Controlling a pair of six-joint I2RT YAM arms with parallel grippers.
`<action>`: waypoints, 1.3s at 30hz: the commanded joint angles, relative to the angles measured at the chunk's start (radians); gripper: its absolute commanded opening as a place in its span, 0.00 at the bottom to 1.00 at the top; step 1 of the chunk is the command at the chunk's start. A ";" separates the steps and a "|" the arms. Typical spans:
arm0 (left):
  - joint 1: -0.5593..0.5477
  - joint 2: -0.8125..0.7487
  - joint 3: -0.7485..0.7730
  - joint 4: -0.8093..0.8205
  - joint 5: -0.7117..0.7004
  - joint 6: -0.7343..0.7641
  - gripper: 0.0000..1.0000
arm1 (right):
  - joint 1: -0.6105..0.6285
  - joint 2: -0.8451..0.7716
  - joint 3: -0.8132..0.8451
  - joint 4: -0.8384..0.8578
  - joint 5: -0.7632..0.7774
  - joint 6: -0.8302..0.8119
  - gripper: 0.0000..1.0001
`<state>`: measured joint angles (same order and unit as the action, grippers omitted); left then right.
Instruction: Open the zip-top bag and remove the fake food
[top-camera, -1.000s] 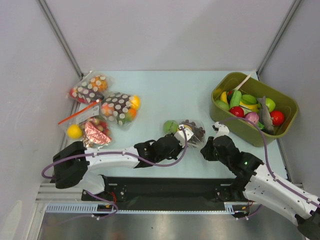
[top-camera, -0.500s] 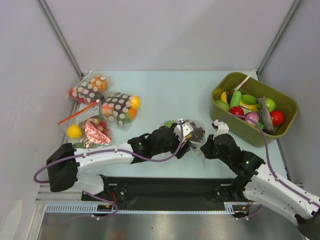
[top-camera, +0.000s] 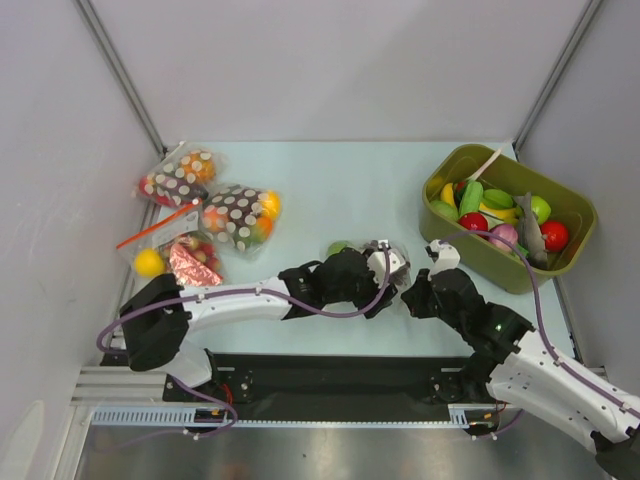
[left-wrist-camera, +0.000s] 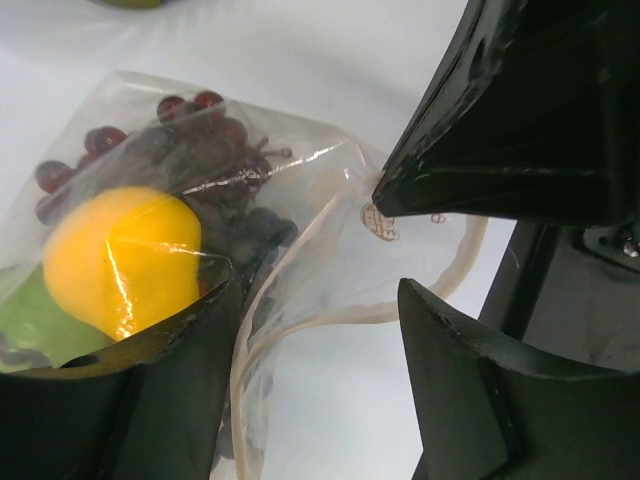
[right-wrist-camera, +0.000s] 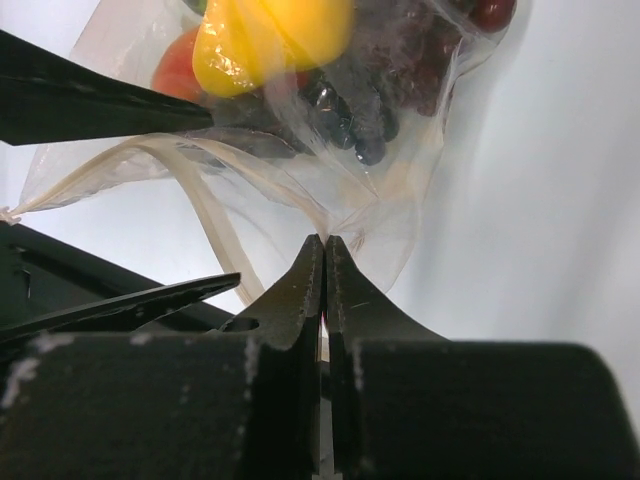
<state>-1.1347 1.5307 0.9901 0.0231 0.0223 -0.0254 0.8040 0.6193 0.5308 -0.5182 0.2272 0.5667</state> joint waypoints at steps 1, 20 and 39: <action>0.001 0.023 0.051 0.001 -0.005 0.019 0.69 | 0.006 -0.012 0.018 0.030 0.000 -0.010 0.00; 0.003 0.115 0.116 -0.015 -0.070 0.019 0.42 | 0.008 0.013 0.006 0.072 -0.020 -0.013 0.00; 0.004 -0.044 0.005 -0.037 -0.232 -0.083 0.00 | -0.270 0.253 0.104 0.340 -0.096 -0.168 0.00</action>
<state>-1.1366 1.5887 1.0225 0.0200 -0.1333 -0.0589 0.6285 0.8207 0.5758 -0.3134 0.1162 0.4786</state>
